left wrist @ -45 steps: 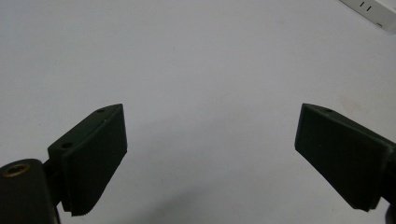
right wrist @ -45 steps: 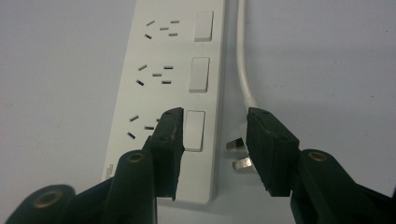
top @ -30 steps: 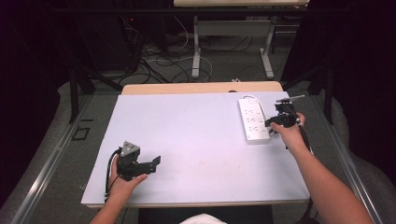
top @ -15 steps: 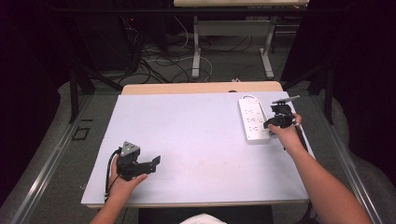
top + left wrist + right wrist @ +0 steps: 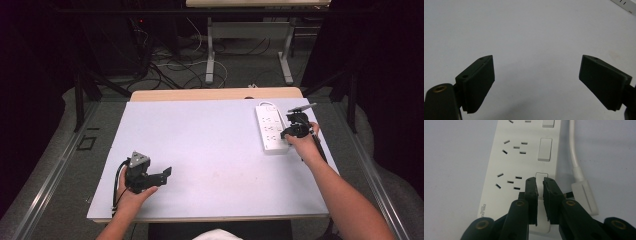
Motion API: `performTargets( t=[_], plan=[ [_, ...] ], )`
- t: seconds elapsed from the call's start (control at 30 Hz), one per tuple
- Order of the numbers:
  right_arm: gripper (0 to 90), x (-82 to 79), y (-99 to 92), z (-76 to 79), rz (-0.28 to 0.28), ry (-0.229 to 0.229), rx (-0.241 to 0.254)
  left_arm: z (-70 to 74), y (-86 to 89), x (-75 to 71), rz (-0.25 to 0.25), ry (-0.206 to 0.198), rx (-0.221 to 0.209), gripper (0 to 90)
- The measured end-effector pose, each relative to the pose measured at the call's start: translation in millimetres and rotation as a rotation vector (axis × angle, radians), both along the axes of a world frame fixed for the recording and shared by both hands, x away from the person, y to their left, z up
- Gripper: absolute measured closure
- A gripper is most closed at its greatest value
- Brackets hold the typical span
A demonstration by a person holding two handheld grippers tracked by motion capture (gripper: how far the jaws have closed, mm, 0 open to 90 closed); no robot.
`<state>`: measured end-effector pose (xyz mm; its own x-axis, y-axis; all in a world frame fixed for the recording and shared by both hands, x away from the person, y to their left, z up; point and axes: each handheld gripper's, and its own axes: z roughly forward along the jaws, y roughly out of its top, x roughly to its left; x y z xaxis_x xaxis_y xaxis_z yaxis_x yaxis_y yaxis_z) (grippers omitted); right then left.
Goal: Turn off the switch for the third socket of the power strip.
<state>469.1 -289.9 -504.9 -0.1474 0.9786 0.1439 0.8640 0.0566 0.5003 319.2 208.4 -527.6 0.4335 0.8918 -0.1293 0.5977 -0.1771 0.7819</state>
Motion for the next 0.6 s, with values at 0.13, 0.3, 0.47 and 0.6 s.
performTargets(
  t=[0.13, 0.3, 0.47, 0.6],
  plan=[
    [82.6, 0.5, 0.9, -1.4, -0.006, -0.002, -0.011, -0.1, 0.0, 0.0, 0.001, 0.001, -0.001, 13.4],
    [83.0, 1.8, 0.2, -3.9, -0.003, -0.011, 0.008, -0.2, 0.0, 0.0, 0.002, 0.001, 0.0, 13.7],
    [83.7, 1.9, 0.6, -4.2, -0.012, 0.012, -0.016, -0.2, -0.1, 0.1, 0.002, 0.002, 0.001, 13.9],
    [84.0, 1.6, 0.4, -4.5, -0.019, 0.012, -0.009, -0.3, -0.1, 0.1, 0.003, 0.001, 0.0, 13.9]
  ],
)
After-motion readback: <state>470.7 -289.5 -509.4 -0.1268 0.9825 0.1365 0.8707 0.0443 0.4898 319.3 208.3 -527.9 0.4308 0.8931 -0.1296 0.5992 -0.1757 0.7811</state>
